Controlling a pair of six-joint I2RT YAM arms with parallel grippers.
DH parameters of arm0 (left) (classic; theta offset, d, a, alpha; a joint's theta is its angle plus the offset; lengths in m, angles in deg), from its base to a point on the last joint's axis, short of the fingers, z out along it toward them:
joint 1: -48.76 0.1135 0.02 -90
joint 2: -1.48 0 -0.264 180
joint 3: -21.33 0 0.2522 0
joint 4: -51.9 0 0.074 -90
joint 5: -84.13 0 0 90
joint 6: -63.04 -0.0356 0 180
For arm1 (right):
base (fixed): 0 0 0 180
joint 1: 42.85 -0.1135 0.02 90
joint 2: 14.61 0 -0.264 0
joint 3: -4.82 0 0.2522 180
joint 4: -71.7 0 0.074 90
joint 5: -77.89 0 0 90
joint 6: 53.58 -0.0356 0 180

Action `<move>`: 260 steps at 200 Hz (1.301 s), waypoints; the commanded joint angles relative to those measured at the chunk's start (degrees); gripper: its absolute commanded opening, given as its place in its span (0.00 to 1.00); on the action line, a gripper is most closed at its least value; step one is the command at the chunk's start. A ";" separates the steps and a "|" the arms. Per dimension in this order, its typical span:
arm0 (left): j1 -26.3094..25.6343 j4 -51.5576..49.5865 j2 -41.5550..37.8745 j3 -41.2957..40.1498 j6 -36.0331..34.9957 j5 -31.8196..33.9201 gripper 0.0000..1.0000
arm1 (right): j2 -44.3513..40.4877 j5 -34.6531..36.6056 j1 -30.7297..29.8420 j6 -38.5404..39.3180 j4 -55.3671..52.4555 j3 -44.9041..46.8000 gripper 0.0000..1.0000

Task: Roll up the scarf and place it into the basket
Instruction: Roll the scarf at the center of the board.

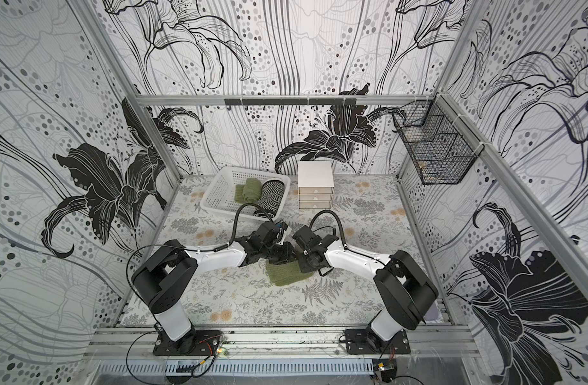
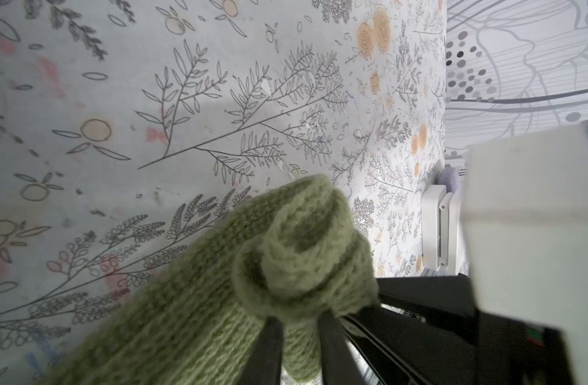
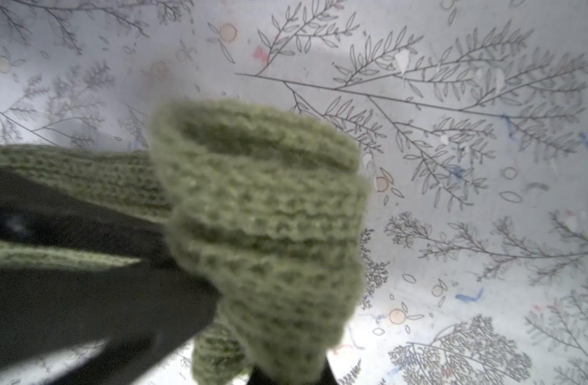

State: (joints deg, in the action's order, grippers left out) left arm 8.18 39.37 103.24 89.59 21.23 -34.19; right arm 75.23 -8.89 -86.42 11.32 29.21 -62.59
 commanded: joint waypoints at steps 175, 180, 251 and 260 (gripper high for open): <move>-0.12 10.72 -2.69 -4.58 5.88 3.32 0.66 | -4.11 -1.46 -0.29 -2.23 1.75 3.18 0.00; -0.19 11.20 -2.52 -4.58 6.14 3.19 0.66 | -4.06 -1.52 -0.29 -2.15 1.82 3.10 0.00; -0.17 15.04 2.49 -1.68 7.97 1.96 0.00 | -4.57 -2.73 -0.29 -2.54 2.64 3.13 0.00; -0.15 15.28 1.73 -2.62 8.10 1.89 0.00 | -4.76 -2.70 -0.29 -2.50 2.48 3.23 0.00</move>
State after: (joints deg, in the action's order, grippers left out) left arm 8.14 51.04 105.12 87.30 28.39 -31.85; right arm 71.21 -11.01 -86.46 8.81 31.46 -60.23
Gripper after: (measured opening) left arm 0.044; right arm 0.080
